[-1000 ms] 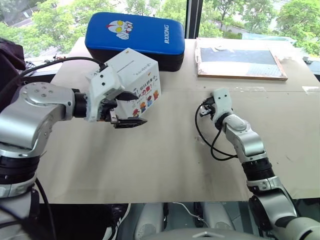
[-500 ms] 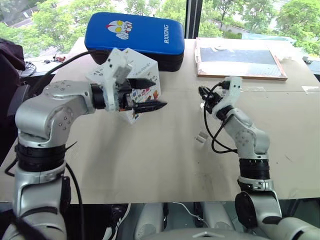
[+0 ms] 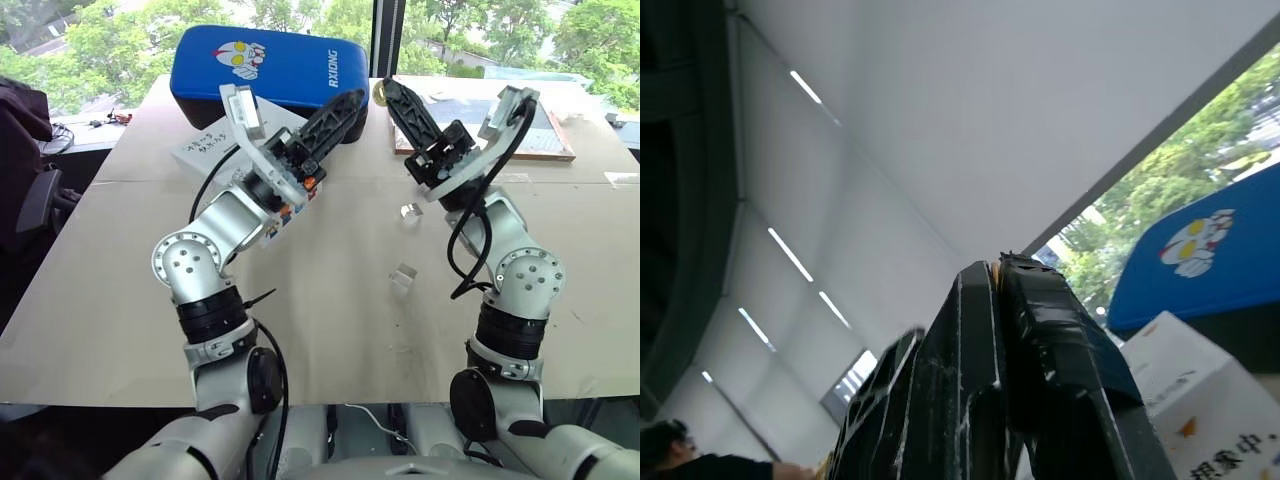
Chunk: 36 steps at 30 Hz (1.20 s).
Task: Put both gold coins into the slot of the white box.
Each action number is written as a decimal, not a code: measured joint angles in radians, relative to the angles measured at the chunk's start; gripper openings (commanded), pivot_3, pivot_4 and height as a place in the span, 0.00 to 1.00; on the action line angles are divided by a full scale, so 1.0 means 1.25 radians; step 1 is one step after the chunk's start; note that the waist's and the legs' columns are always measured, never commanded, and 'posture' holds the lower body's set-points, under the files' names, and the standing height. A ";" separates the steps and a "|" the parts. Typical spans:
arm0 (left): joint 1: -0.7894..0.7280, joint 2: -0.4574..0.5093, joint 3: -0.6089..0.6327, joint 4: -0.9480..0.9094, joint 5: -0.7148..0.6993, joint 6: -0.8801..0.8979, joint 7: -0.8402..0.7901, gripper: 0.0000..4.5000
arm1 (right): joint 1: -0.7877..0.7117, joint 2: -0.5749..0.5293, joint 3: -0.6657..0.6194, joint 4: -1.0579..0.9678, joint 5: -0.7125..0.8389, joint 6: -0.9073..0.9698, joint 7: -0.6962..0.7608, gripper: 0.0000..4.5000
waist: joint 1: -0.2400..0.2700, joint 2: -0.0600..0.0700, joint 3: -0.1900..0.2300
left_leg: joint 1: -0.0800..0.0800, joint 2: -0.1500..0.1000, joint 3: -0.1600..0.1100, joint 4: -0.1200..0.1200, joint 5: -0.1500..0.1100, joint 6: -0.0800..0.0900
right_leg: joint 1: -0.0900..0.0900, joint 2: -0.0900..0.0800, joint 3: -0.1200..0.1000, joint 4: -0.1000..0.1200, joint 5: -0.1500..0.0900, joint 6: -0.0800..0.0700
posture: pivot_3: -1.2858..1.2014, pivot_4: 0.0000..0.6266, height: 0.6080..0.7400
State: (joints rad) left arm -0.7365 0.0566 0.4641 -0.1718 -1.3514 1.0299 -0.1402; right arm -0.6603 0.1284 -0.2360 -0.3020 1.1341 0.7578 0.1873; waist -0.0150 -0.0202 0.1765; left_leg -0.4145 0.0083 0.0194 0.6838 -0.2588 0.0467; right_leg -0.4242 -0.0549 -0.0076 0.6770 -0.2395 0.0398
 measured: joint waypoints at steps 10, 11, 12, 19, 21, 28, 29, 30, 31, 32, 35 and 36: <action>0.035 -0.009 -0.053 -0.014 -0.197 -0.088 0.123 0.31 | 0.014 -0.010 0.043 -0.002 0.030 -0.017 -0.001 0.00 | 0.002 0.000 0.000 | 0.000 -0.001 0.000 0.000 0.000 0.000 | 0.000 0.000 -0.001 -0.001 0.000 0.000 | 0.52 0.24 1.00; 0.038 -0.006 -0.059 -0.015 -0.201 -0.088 0.124 0.31 | 0.014 -0.011 0.044 -0.002 0.031 -0.017 -0.001 0.00 | 0.002 0.000 0.000 | 0.000 -0.001 0.000 0.000 0.000 0.000 | 0.000 0.001 -0.001 -0.001 0.000 0.000 | 0.52 0.24 1.00; 0.047 -0.001 -0.072 -0.022 -0.210 -0.091 0.123 0.31 | 0.014 -0.014 0.046 -0.002 0.033 -0.018 -0.001 0.00 | 0.002 0.000 0.000 | 0.000 -0.001 0.000 0.000 0.000 0.000 | 0.000 0.000 -0.001 -0.001 0.000 0.000 | 0.52 0.24 1.00; 0.084 0.037 -0.133 -0.045 -0.240 -0.110 0.107 0.31 | 0.014 -0.027 0.051 -0.002 0.039 -0.026 -0.002 0.00 | 0.002 0.000 0.000 | 0.000 -0.001 0.000 0.000 0.000 0.000 | 0.001 0.001 -0.002 -0.001 0.000 0.000 | 0.52 0.24 1.00; 0.084 0.045 -0.141 -0.045 -0.243 -0.117 0.104 0.31 | 0.014 -0.028 0.053 -0.002 0.040 -0.028 -0.003 0.00 | 0.002 0.000 0.000 | 0.000 -0.001 0.000 0.000 0.000 0.000 | 0.001 0.001 -0.002 -0.001 0.000 0.000 | 0.52 0.24 1.00; 0.085 0.067 -0.157 -0.045 -0.268 -0.148 0.096 0.31 | 0.014 -0.030 0.063 -0.002 0.058 -0.034 -0.009 0.00 | 0.002 0.000 0.000 | 0.000 -0.001 0.000 0.000 0.000 0.000 | 0.001 0.001 -0.002 -0.002 0.000 0.000 | 0.52 0.24 1.00; 0.085 0.074 -0.158 -0.045 -0.274 -0.153 0.093 0.31 | 0.014 -0.029 0.063 -0.002 0.066 -0.035 -0.015 0.00 | 0.002 0.000 0.000 | 0.000 -0.001 0.000 0.000 0.000 0.000 | 0.001 0.001 -0.002 -0.002 0.000 0.000 | 0.52 0.24 1.00; 0.086 0.077 -0.158 -0.045 -0.277 -0.155 0.091 0.31 | 0.014 -0.029 0.063 -0.002 0.068 -0.036 -0.018 0.00 | 0.002 0.000 0.000 | 0.000 -0.001 0.000 0.000 0.000 0.000 | 0.001 0.001 -0.002 -0.002 0.000 0.000 | 0.52 0.24 1.00; 0.089 0.081 -0.159 -0.045 -0.284 -0.158 0.088 0.31 | 0.014 -0.028 0.063 -0.002 0.072 -0.039 -0.021 0.00 | 0.002 0.000 0.000 | 0.000 -0.001 0.000 0.000 0.000 0.000 | 0.001 0.001 -0.002 -0.002 0.000 0.000 | 0.52 0.24 1.00; 0.091 0.083 -0.159 -0.045 -0.287 -0.161 0.083 0.31 | 0.014 -0.028 0.063 -0.002 0.075 -0.041 -0.024 0.00 | 0.002 0.000 0.000 | 0.000 -0.001 0.000 0.000 0.000 0.000 | 0.001 0.001 -0.002 -0.002 0.000 0.000 | 0.52 0.24 1.00; 0.091 0.090 -0.160 -0.045 -0.293 -0.170 0.073 0.31 | 0.012 -0.027 0.058 0.001 0.094 -0.051 -0.034 0.00 | 0.002 0.000 0.000 | 0.000 -0.001 0.000 0.000 0.000 0.000 | 0.001 0.001 -0.002 -0.003 0.000 0.000 | 0.52 0.24 1.00; 0.091 0.091 -0.160 -0.045 -0.295 -0.172 0.073 0.31 | 0.010 -0.027 0.056 0.002 0.099 -0.052 -0.035 0.00 | 0.002 0.000 0.000 | 0.000 -0.001 0.000 0.000 0.000 0.000 | 0.001 0.001 -0.002 -0.003 0.000 0.000 | 0.52 0.24 1.00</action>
State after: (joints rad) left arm -0.6224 0.1709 0.2636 -0.2277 -1.7201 0.8145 -0.0493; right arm -0.6480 0.0948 -0.1656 -0.3000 1.2575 0.6929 0.1433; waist -0.0130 -0.0202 0.1766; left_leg -0.4145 0.0066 0.0194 0.6835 -0.2588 0.0469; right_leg -0.4224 -0.0537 -0.0100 0.6735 -0.2397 0.0396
